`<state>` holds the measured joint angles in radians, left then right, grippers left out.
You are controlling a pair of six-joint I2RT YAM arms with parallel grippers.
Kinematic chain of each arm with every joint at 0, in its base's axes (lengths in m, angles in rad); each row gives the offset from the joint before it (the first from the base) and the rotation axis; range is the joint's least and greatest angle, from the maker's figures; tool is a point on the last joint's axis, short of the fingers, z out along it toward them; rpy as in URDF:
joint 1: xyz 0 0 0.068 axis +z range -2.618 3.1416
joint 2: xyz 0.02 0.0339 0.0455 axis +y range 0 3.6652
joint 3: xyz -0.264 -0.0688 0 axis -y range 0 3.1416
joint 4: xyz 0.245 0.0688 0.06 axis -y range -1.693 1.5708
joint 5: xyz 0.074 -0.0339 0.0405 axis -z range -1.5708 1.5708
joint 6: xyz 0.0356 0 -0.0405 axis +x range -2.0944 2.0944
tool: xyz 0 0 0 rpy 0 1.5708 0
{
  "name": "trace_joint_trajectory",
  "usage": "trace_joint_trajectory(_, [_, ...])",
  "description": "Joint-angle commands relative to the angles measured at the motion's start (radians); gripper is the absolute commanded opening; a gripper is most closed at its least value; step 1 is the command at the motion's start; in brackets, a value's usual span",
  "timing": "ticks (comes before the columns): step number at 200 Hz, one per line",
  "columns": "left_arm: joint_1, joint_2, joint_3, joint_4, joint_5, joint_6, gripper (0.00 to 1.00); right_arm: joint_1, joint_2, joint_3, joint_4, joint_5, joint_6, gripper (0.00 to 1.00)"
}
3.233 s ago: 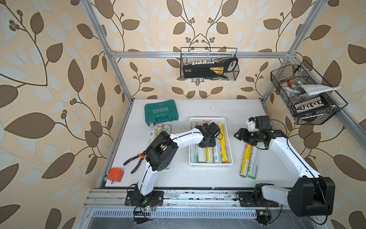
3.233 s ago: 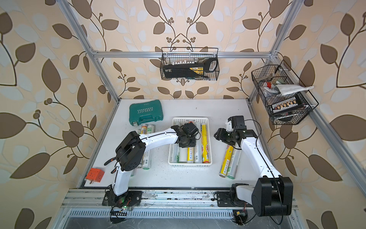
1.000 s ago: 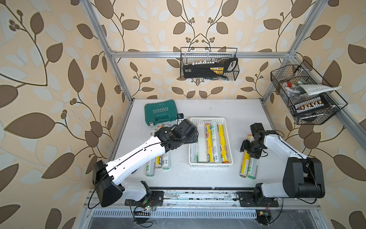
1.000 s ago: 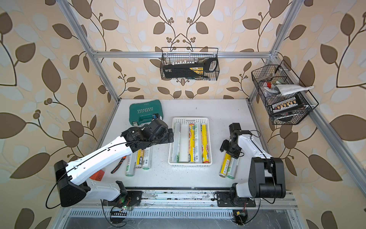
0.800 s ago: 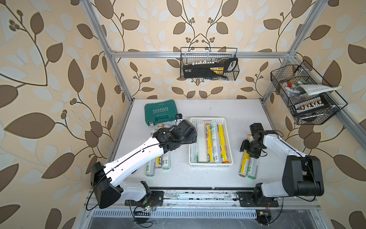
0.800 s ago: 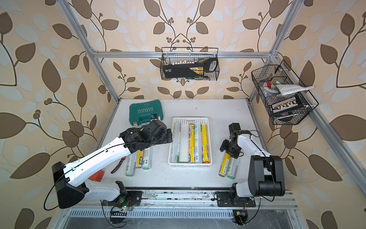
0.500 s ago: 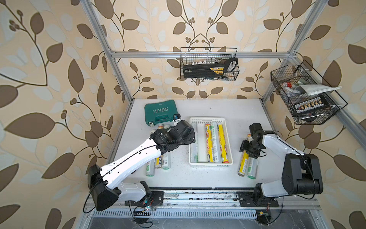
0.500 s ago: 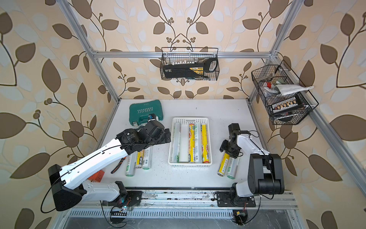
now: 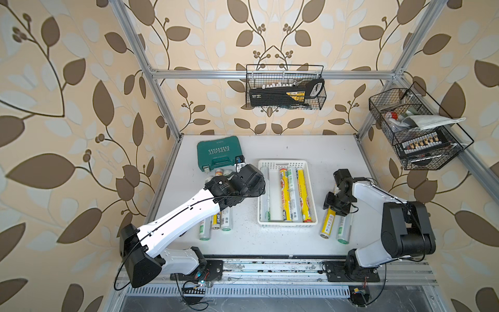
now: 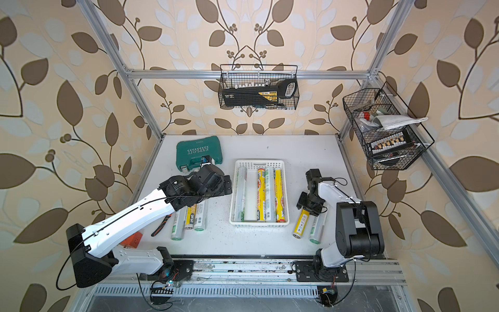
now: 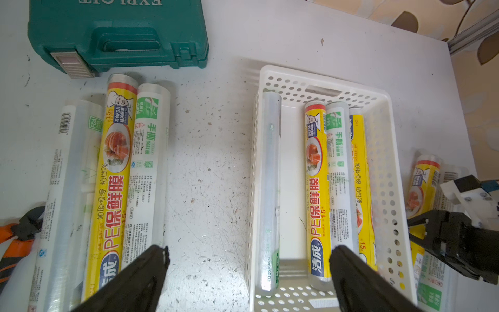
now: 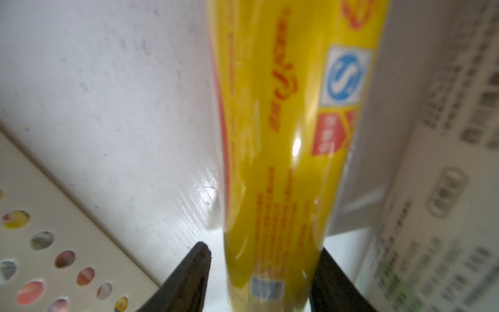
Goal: Put the plastic wrap into the basket
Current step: Pick up the plastic wrap from the center of the board.
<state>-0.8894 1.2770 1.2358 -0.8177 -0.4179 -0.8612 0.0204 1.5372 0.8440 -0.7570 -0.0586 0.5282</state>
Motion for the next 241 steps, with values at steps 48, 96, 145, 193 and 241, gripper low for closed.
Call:
trace_joint_trajectory(48, [0.025,-0.066,-0.037,0.006,-0.024,0.005,0.99,0.027,0.019,0.027,-0.013,0.021,0.021,0.40])
trace_joint_trajectory(96, [0.039,-0.094,-0.058,0.005,-0.024,0.006,0.99,0.050,-0.063,0.112,-0.163,0.124,0.016,0.34])
trace_joint_trajectory(145, [0.050,-0.126,-0.072,-0.003,-0.026,0.008,0.99,0.084,-0.165,0.215,-0.264,0.097,0.016,0.34])
trace_joint_trajectory(193, [0.061,-0.173,-0.103,-0.024,-0.041,0.008,0.99,0.180,-0.215,0.330,-0.293,-0.011,0.054,0.34])
trace_joint_trajectory(241, [0.067,-0.219,-0.113,-0.070,-0.072,0.004,0.99,0.426,-0.139,0.470,-0.258,0.018,0.155,0.35])
